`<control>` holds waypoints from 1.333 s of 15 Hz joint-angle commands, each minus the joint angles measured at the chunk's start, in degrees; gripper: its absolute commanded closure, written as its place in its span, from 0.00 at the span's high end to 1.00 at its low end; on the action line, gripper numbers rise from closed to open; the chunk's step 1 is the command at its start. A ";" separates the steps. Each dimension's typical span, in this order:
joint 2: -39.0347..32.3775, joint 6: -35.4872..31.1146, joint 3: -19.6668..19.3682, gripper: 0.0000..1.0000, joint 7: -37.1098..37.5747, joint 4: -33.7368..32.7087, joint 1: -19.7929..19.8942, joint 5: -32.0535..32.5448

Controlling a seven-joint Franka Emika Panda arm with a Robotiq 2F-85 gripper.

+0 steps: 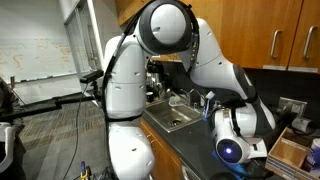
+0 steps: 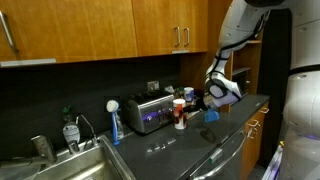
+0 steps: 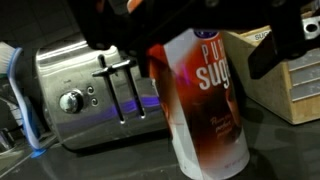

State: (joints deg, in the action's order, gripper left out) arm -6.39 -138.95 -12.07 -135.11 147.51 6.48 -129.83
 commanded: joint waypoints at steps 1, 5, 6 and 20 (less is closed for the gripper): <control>1.85 0.11 -0.90 1.00 -1.34 1.70 1.26 -3.23; 2.10 -0.13 -2.31 1.00 -2.38 2.49 2.39 -6.51; 2.02 -0.19 -2.79 1.00 -2.38 2.63 2.77 -7.37; 0.09 -0.33 -5.67 1.00 9.18 4.07 6.19 -5.28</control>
State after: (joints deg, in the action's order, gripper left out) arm -6.35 -139.23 -17.79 -126.02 151.62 12.58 -135.27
